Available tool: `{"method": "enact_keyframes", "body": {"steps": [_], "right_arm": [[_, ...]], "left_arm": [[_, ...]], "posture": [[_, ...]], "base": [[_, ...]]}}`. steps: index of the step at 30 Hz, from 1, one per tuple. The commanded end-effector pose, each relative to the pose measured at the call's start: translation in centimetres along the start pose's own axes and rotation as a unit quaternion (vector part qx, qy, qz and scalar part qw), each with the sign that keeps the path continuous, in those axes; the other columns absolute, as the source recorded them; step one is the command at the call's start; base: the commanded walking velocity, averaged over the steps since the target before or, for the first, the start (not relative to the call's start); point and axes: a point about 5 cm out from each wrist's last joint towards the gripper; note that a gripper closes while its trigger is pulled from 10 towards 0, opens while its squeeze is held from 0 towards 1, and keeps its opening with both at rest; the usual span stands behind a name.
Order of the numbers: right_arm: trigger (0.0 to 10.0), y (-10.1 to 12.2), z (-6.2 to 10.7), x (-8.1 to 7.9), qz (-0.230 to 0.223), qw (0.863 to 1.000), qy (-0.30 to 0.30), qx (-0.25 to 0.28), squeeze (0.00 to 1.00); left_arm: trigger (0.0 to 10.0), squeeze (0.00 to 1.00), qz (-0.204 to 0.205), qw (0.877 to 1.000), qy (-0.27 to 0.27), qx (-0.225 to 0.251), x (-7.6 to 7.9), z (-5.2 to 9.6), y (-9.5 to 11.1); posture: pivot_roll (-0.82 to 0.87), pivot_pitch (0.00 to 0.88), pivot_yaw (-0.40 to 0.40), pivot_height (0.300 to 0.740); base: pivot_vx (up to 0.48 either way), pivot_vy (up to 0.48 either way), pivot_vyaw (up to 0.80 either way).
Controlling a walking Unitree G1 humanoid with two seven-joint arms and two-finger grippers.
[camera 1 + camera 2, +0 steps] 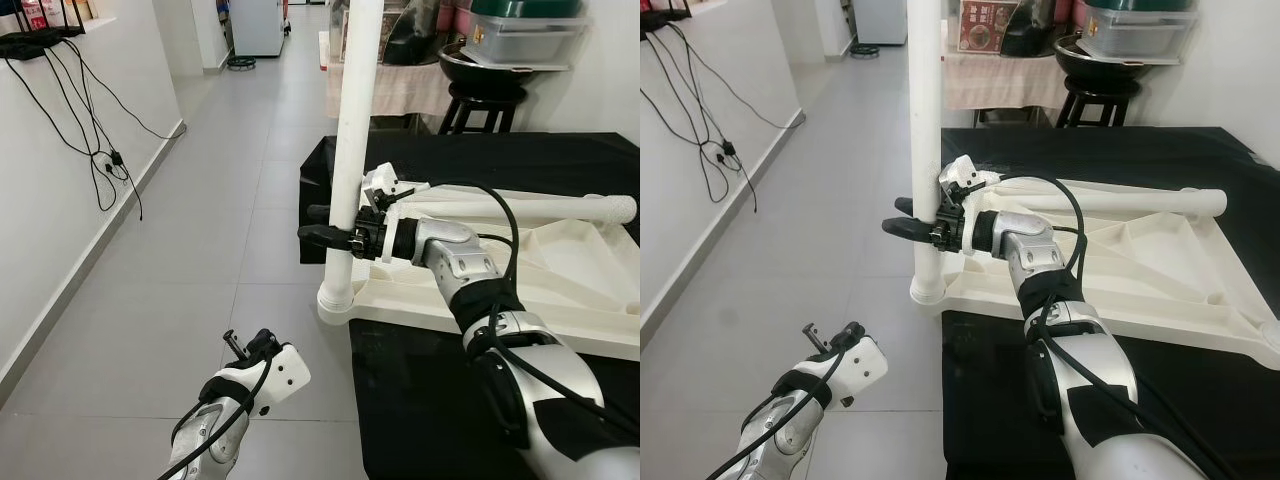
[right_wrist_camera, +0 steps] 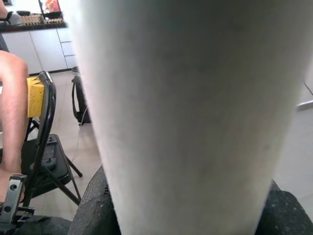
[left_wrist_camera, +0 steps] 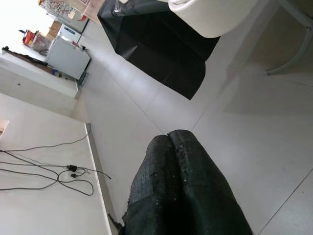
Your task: Building children table
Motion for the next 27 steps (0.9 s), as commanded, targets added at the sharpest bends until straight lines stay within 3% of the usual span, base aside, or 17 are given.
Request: {"method": "enact_keyframes", "body": {"steps": [1, 3, 5, 6, 7, 8, 9, 10, 11, 14, 16, 17, 19, 21, 22, 25, 27], "right_arm": [[0.0, -2.9, 0.3, -0.7, -0.039, 0.999, -0.001, -0.022, 0.0], [0.0, -5.0, 1.2, -0.9, -0.059, 0.995, -0.078, -0.02, 0.0], [0.0, -5.0, 1.2, -0.9, -0.059, 0.995, -0.078, -0.02, 0.0], [0.0, -7.3, 1.6, -0.4, -0.086, 0.965, -0.241, -0.054, 0.0], [0.0, -7.3, 1.6, -0.4, -0.086, 0.965, -0.241, -0.054, 0.0], [0.0, -9.8, 3.3, -0.6, -0.127, 0.909, -0.388, -0.086, 0.0], [0.0, -9.8, 3.3, -0.6, -0.127, 0.909, -0.388, -0.086, 0.0], [0.0, -10.8, 4.7, -1.2, -0.111, 0.875, -0.46, -0.104, 0.0], [0.0, -10.9, 5.3, -2.0, -0.104, 0.861, -0.487, -0.107, 0.0], [0.0, -10.9, 5.3, -2.0, -0.104, 0.861, -0.487, -0.107, 0.0], [0.0, -10.4, 5.3, -2.4, -0.089, 0.867, -0.48, -0.098, 0.0], [0.0, -9.6, 4.4, -2.8, -0.073, 0.882, -0.458, -0.086, 0.0], [0.0, -9.6, 4.4, -2.8, -0.073, 0.882, -0.458, -0.086, 0.0], [0.0, -9.0, 3.6, -3.2, -0.07, 0.892, -0.438, -0.082, 0.0], [9.4, -8.6, 2.9, -3.3, -0.065, 0.898, -0.429, -0.08, 0.0], [10.0, -8.1, 2.0, -3.3, -0.066, 0.905, -0.413, -0.076, 0.0], [10.0, -6.6, 0.6, -3.1, -0.056, 0.924, -0.374, -0.056, 0.06]], "left_arm": [[10.0, 0.0, 0.004, 1.0, -0.005, -0.001, 0.2, 0.2, 0.1], [10.0, 0.0, 0.004, 1.0, -0.004, 0.0, 0.2, 0.3, 0.3], [10.0, 0.0, 0.004, 1.0, -0.004, 0.0, 0.2, 0.3, 0.3], [10.0, 0.0, 0.004, 1.0, -0.004, 0.0, 0.1, 0.3, 0.3], [10.0, 0.0, 0.004, 1.0, -0.004, 0.0, 0.1, 0.3, 0.3], [10.0, 0.0, 0.004, 1.0, -0.004, 0.0, 0.0, 0.3, 0.2], [10.0, 0.0, 0.004, 1.0, -0.004, 0.0, 0.0, 0.3, 0.2], [10.0, 0.0, 0.003, 1.0, -0.004, -0.001, -0.1, 0.4, 0.1], [10.0, 0.0, 0.003, 1.0, -0.004, -0.001, -0.1, 0.4, 0.0], [10.0, 0.0, 0.003, 1.0, -0.004, -0.001, -0.1, 0.4, 0.0], [10.0, 0.0, 0.003, 1.0, -0.005, -0.002, -0.1, 0.4, -0.1], [10.0, 0.0, 0.004, 1.0, -0.005, -0.002, -0.1, 0.5, -0.1], [10.0, 0.0, 0.004, 1.0, -0.005, -0.002, -0.1, 0.5, -0.1], [10.0, 0.0, 0.004, 1.0, -0.005, -0.002, -0.2, 0.5, -0.2], [10.0, 0.0, 0.004, 1.0, -0.005, -0.003, -0.2, 0.5, -0.2], [10.0, 0.0, 0.004, 1.0, -0.005, -0.003, -0.2, 0.4, -0.2], [10.0, 0.0, 0.004, 1.0, -0.006, -0.004, -0.2, 0.3, -0.2]], "posture": [[0.03, 0.0, -0.039, 0.74], [0.05, 0.0, -0.057, 0.74], [0.05, 0.0, -0.057, 0.74], [0.06, 0.0, -0.063, 0.74], [0.06, 0.0, -0.063, 0.74], [0.07, 0.0, -0.066, 0.74], [0.07, 0.0, -0.066, 0.74], [0.04, 0.0, -0.048, 0.74], [0.02, 0.0, -0.042, 0.74], [0.02, 0.0, -0.042, 0.74], [0.02, 0.0, -0.042, 0.74], [0.02, 0.0, -0.038, 0.74], [0.02, 0.0, -0.038, 0.74], [0.03, 0.0, -0.039, 0.74], [0.03, 0.0, -0.041, 0.74], [0.03, 0.0, -0.037, 0.74], [0.03, 0.0, -0.037, 0.74]], "base": [[0.0, 0.0, 0.0], [0.0, 0.0, 0.0], [0.0, 0.0, 0.0], [0.0, 0.0, 0.0], [0.0, 0.0, 0.0], [0.0, 0.0, 0.0], [0.0, 0.0, 0.0], [0.0, 0.0, 0.0], [0.0, 0.0, 0.0], [0.0, 0.0, 0.0], [0.0, 0.0, 0.0], [0.0, 0.0, 0.0], [0.0, 0.0, 0.0], [0.0, 0.0, 0.0], [0.0, 0.0, 0.0], [0.0, 0.0, 0.0], [0.0, 0.0, 0.0]]}}
Point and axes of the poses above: a point about 5 cm out from each wrist's last joint towards the gripper, its own z axis pointing back from the gripper into the wrist, its own y axis along the axis of the wrist's last joint, x = y × z, and after that the axes turned 1 degree about z, right-handed
